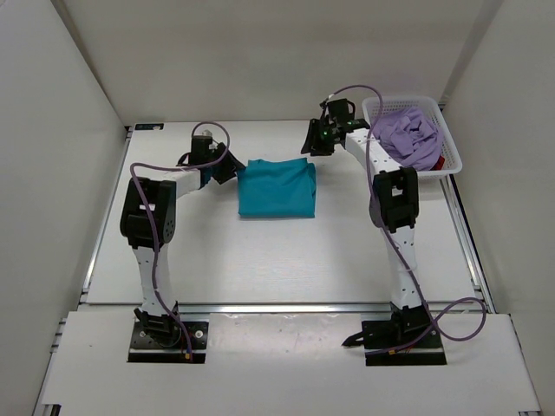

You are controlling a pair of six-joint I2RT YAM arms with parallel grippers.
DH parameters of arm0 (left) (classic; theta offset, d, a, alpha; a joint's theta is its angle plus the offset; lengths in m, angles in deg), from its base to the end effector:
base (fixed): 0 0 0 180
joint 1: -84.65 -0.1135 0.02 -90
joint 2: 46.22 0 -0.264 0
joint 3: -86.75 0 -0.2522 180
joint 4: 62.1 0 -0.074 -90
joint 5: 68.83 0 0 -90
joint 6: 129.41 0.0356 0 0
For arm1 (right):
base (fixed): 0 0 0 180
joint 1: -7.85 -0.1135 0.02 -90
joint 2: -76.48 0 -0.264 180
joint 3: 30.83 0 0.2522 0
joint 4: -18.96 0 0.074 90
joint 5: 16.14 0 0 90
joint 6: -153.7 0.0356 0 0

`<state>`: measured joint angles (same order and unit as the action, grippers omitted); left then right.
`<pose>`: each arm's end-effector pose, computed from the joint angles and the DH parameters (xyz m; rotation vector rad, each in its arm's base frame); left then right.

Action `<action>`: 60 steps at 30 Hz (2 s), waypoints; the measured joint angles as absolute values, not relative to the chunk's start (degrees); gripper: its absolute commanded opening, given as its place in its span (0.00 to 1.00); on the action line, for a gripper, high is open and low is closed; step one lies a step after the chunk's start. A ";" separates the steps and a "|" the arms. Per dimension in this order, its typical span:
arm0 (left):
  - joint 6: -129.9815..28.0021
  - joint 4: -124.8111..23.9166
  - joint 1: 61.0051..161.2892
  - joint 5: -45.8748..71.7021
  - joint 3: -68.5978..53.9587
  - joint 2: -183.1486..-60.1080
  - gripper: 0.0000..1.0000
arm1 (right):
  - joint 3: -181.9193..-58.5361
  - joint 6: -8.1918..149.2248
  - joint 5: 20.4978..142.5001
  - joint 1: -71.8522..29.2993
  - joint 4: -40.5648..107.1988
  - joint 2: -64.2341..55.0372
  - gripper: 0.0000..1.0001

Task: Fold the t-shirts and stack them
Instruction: Fold the long partially folded tshirt into a neat square

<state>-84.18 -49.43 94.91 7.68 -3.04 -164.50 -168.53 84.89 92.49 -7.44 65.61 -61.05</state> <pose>0.4412 -0.0883 0.1564 -0.5816 2.3066 -0.7523 0.5190 0.1537 0.2144 -0.0339 2.4373 0.6828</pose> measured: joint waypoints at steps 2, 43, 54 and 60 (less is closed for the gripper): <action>-84.01 -49.45 94.91 7.61 -1.80 -165.68 0.54 | -173.49 84.67 92.32 -7.46 67.77 -64.53 0.32; -89.19 -55.57 96.11 2.02 -3.22 -167.21 0.08 | -146.98 77.64 94.63 -2.80 80.99 -34.23 0.40; -89.65 -56.07 96.20 1.67 -3.28 -167.19 0.08 | -136.69 83.36 104.71 -3.11 51.27 -38.93 0.33; -89.60 -55.94 96.42 1.65 -3.22 -167.19 0.08 | -136.78 86.36 106.72 -2.52 50.92 -49.47 0.34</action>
<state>-89.60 -55.94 96.42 1.65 -3.22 -167.19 -136.78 86.36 106.72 -2.52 50.92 -49.47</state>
